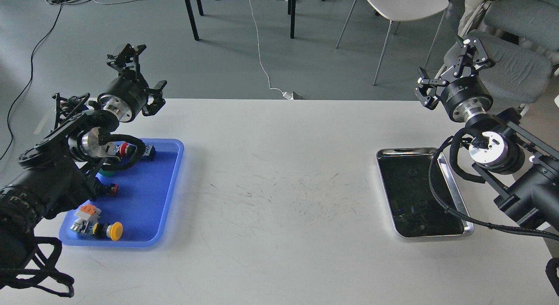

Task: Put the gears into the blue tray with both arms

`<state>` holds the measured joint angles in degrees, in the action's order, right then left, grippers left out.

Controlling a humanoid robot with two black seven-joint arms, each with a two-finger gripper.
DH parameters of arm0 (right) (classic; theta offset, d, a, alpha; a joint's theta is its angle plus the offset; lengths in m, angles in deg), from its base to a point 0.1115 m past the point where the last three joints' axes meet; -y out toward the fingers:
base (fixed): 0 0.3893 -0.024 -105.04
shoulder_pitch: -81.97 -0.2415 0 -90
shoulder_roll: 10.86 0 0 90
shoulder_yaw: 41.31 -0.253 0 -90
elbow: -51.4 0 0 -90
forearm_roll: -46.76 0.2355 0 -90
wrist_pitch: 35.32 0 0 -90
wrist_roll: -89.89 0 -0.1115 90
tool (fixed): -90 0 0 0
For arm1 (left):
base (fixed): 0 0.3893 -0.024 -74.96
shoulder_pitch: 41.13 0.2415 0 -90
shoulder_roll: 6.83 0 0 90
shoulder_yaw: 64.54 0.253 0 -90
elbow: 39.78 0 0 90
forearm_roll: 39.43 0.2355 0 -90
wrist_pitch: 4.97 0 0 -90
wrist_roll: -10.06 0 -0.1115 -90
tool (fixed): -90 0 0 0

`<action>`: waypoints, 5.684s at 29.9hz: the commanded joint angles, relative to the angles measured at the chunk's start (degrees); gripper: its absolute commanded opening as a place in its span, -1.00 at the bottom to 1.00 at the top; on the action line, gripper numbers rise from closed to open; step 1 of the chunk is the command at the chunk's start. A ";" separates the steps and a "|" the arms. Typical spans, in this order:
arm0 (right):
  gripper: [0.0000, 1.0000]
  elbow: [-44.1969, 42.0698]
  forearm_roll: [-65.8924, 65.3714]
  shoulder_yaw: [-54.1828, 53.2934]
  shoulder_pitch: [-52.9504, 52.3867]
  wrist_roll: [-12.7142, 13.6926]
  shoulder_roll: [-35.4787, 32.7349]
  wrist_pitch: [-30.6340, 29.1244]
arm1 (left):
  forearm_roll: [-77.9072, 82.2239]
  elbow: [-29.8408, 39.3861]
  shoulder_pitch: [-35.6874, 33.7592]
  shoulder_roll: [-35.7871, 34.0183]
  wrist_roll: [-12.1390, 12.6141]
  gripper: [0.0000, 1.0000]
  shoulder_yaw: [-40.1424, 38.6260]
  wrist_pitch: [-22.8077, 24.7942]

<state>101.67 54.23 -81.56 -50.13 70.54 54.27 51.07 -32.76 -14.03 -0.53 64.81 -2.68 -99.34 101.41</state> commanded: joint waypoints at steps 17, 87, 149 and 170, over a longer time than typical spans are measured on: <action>0.98 -0.17 0.00 -0.18 -0.17 0.53 0.00 0.18 | -0.09 -0.08 0.01 0.00 -1.14 0.98 0.09 0.05; 0.98 -0.17 0.09 -1.06 0.09 -0.08 -0.97 -0.79 | 0.00 -0.17 0.27 -0.09 -1.14 0.98 0.35 0.31; 0.98 0.00 0.00 -0.53 0.36 0.10 -2.64 -1.05 | 0.00 -0.17 0.36 -0.62 -1.14 0.98 0.35 0.40; 0.98 5.54 -4.03 11.77 -1.05 2.12 -14.23 -0.79 | 0.00 -0.17 0.36 -0.53 -1.14 0.98 0.27 0.40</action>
<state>105.99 52.37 -71.08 -51.15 71.93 42.36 50.28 -32.75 -14.19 -0.17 64.18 -3.82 -99.08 101.82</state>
